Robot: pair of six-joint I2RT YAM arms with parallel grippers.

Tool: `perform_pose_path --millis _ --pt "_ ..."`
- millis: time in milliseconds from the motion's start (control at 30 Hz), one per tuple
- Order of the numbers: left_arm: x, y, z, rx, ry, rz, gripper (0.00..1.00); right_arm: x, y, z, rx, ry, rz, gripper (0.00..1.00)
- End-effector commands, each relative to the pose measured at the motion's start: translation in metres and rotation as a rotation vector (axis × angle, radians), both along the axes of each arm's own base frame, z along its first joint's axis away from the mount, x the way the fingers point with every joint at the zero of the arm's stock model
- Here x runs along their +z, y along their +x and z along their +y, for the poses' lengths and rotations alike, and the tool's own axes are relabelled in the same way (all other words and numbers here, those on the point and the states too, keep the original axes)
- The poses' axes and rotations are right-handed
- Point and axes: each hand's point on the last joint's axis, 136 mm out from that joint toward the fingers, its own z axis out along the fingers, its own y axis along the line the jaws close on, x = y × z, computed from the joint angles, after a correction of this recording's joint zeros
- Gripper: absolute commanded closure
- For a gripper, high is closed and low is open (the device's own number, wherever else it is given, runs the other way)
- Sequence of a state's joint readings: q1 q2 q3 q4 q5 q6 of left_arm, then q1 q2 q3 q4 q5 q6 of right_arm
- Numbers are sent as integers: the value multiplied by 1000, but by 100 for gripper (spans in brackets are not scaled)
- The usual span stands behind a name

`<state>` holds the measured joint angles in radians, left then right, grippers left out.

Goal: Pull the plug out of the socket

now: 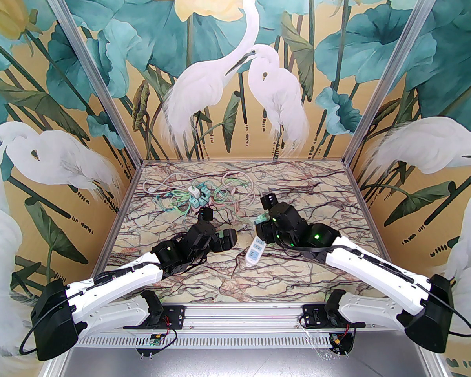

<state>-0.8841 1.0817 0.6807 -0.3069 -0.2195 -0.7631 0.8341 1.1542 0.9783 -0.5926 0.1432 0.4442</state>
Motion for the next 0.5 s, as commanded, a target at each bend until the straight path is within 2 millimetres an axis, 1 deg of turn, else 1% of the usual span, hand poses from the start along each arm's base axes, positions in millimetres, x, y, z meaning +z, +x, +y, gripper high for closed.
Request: perform_pose_path --millis 0,67,167,300,467 --pt "-4 1 1 4 19 -2 1 26 14 -10 -35 -10 -81 76" --pt "-3 1 1 4 18 -3 0 28 17 -10 -35 3 -74 76" --pt "-4 1 2 5 21 -2 0 18 16 -4 -16 14 -47 76" --pt "-6 0 3 7 25 0 1 -8 14 0 -12 5 16 76" --pt "-6 0 2 5 26 -1 1 -44 4 2 -9 4 107 76"
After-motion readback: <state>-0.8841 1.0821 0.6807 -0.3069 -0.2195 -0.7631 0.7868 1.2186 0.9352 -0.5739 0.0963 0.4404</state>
